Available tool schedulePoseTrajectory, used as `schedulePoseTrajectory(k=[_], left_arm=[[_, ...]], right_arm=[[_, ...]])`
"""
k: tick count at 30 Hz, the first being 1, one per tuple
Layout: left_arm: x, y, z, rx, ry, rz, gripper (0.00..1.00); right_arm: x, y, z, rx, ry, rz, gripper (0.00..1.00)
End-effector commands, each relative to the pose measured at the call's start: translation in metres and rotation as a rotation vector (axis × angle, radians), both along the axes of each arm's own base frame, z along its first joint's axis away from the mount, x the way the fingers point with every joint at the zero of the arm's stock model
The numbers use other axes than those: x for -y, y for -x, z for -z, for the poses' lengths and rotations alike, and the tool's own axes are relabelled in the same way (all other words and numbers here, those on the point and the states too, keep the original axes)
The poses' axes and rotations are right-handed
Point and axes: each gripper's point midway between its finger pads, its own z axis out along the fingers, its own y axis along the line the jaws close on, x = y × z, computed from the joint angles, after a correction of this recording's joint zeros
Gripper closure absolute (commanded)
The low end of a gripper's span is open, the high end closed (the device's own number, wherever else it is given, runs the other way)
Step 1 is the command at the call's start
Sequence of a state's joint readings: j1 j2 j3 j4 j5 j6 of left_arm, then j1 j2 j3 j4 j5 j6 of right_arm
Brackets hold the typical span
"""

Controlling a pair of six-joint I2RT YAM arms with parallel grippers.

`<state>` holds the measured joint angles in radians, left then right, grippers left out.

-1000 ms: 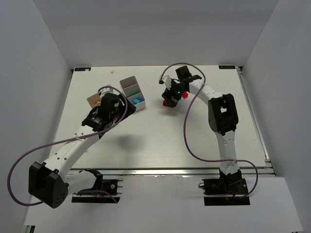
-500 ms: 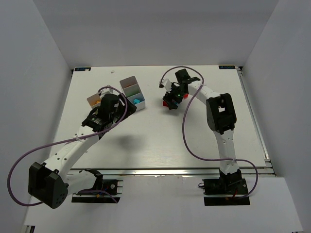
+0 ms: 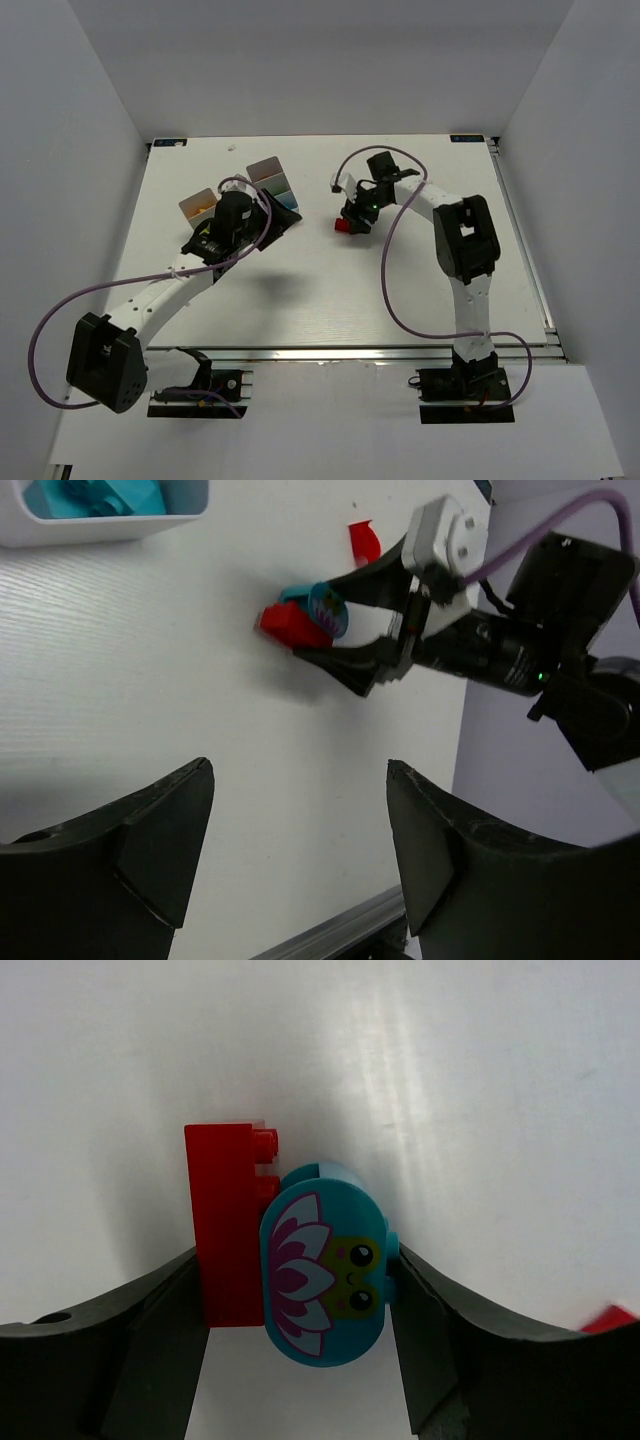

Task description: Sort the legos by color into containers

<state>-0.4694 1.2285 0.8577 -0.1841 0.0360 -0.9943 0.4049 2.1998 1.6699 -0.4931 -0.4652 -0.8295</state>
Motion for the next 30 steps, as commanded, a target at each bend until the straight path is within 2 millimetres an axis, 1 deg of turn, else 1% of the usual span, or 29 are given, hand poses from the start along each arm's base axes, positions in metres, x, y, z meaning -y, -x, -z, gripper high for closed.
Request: schedulePoseTrajectory(k=[1, 2, 3, 4, 5, 6, 7, 8, 11, 12, 14, 17, 22, 25, 30], left_arm=[[0.019, -0.003, -0.012, 0.018, 0.095, 0.060, 0.21], [0.021, -0.003, -0.011, 0.014, 0.103, 0.069, 0.21], [0.024, -0.005, -0.012, 0.021, 0.112, 0.081, 0.21], [0.030, -0.003, -0.011, 0.015, 0.126, 0.114, 0.21], [0.036, -0.005, -0.010, 0.023, 0.137, 0.139, 0.21], [0.039, -0.002, -0.004, 0.009, 0.143, 0.163, 0.21], [0.044, -0.003, -0.008, 0.031, 0.163, 0.189, 0.21], [0.055, 0.000, -0.010, 0.044, 0.194, 0.250, 0.21], [0.070, 0.009, -0.010, 0.054, 0.234, 0.353, 0.21], [0.073, 0.011, -0.012, 0.061, 0.240, 0.376, 0.21], [0.083, 0.016, -0.019, 0.092, 0.250, 0.431, 0.21], [0.088, 0.018, -0.026, 0.119, 0.255, 0.456, 0.21], [0.085, 0.022, -0.033, 0.145, 0.293, 0.444, 0.21], [0.083, 0.025, -0.027, 0.131, 0.289, 0.437, 0.21], [0.081, 0.028, -0.016, 0.099, 0.277, 0.428, 0.24]], right_arm=[[-0.020, 0.019, -0.072, 0.129, -0.196, -0.147, 0.78], [-0.017, 0.037, -0.066, 0.115, -0.210, -0.183, 0.78], [-0.018, 0.045, -0.088, 0.156, -0.246, -0.210, 0.81], [-0.024, 0.057, -0.096, 0.151, -0.293, -0.248, 0.82], [-0.023, 0.067, -0.106, 0.159, -0.316, -0.265, 0.84], [-0.024, 0.072, -0.112, 0.161, -0.336, -0.279, 0.86], [-0.027, 0.079, -0.119, 0.153, -0.371, -0.300, 0.87], [-0.028, 0.085, -0.128, 0.162, -0.391, -0.313, 0.87], [-0.035, 0.097, -0.145, 0.160, -0.448, -0.346, 0.88], [-0.038, 0.101, -0.149, 0.160, -0.456, -0.358, 0.88], [-0.042, 0.104, -0.152, 0.164, -0.455, -0.366, 0.88], [-0.048, 0.105, -0.157, 0.177, -0.457, -0.374, 0.88], [-0.052, 0.106, -0.154, 0.174, -0.447, -0.372, 0.88], [-0.052, 0.107, -0.154, 0.169, -0.454, -0.377, 0.88], [-0.058, 0.115, -0.163, 0.179, -0.474, -0.401, 0.87]])
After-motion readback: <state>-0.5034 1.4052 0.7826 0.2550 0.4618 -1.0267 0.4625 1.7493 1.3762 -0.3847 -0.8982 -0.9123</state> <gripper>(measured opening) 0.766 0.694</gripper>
